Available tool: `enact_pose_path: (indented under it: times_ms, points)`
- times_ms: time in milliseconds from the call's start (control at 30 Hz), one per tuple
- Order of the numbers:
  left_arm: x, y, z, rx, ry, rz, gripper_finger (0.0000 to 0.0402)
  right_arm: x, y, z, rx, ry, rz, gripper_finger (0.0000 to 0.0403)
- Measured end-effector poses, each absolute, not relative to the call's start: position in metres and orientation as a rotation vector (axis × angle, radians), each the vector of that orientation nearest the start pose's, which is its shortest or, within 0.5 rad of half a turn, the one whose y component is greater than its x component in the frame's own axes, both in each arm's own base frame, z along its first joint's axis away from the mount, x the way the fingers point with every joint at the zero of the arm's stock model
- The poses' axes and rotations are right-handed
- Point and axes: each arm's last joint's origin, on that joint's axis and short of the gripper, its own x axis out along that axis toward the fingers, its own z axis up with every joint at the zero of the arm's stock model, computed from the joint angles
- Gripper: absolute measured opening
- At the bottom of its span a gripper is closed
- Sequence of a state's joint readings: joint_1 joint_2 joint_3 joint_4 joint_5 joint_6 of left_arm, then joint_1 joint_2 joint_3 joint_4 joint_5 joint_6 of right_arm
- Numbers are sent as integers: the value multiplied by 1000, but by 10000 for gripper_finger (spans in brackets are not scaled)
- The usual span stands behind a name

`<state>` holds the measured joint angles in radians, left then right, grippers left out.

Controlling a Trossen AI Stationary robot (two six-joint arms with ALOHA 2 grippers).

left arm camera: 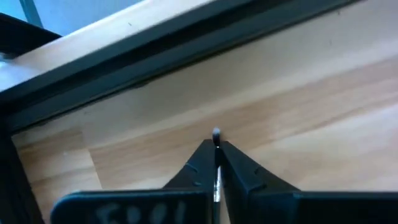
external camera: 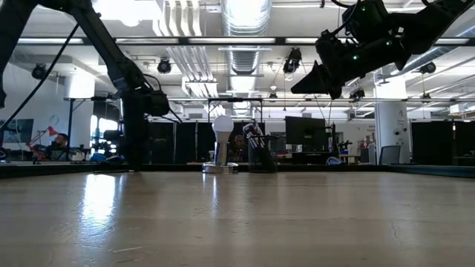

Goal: Pick & Place Makeup Supplies
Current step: Put the makeup brush into the black makeup holder

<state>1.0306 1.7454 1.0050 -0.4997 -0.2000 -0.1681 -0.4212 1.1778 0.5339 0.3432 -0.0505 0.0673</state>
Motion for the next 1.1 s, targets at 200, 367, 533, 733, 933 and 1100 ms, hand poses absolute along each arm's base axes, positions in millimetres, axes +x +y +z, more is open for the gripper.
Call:
enact_pose_path:
  times_ms: [200, 367, 533, 733, 933, 1100]
  points:
    - [159, 278, 153, -630, 1066, 1190, 2, 222, -98, 219, 137, 284, -378, 12]
    - [162, 269, 181, -590, 926, 1166, 0, 220, -97, 213, 142, 301, -378, 12]
    - [162, 239, 201, -594, 709, 1073, 0, 217, -96, 206, 155, 322, -379, 12]
    - [173, 182, 206, -566, 377, 849, 0, 218, -87, 199, 159, 341, -344, 12]
    - [191, 121, 201, -508, 26, 531, 0, 223, -71, 199, 215, 316, -284, 13]
    - [203, 82, 204, -442, -152, 360, 0, 235, -54, 205, 239, 203, -200, 13]
